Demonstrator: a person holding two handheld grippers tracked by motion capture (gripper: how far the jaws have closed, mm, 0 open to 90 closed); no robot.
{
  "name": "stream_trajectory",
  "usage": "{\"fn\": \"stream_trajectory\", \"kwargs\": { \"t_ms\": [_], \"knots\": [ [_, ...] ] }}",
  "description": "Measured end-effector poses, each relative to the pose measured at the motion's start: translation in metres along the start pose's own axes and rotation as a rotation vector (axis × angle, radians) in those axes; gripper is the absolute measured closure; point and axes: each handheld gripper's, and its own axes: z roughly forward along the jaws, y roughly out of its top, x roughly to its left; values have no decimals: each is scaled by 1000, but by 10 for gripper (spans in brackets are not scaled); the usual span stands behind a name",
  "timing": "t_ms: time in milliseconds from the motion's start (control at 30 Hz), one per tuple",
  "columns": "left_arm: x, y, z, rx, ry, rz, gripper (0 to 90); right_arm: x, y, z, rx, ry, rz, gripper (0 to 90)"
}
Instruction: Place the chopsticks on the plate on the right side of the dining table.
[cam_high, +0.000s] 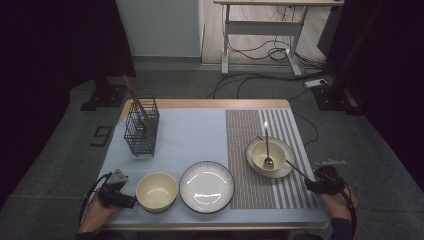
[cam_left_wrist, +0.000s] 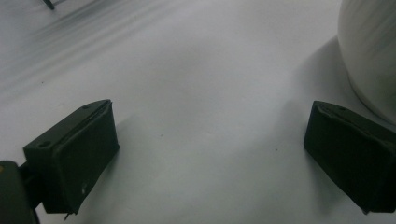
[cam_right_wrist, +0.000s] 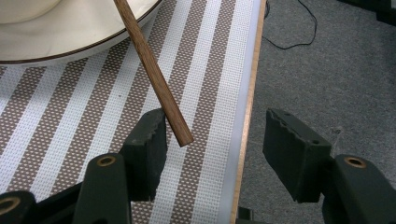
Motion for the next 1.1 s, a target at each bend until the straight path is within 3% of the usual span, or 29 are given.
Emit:
{"fn": "stream_trajectory", "kwargs": {
  "t_ms": [367,600,1100],
  "knots": [
    [0,0,0,0,0,0,25,-2,2,3,-5,-13,-4,397],
    [0,0,0,0,0,0,25,-1,-6,-4,-9,3,19,387],
    [0,0,0,0,0,0,25,-14,-9,-2,-7,-32,61,410]
  ]
}}
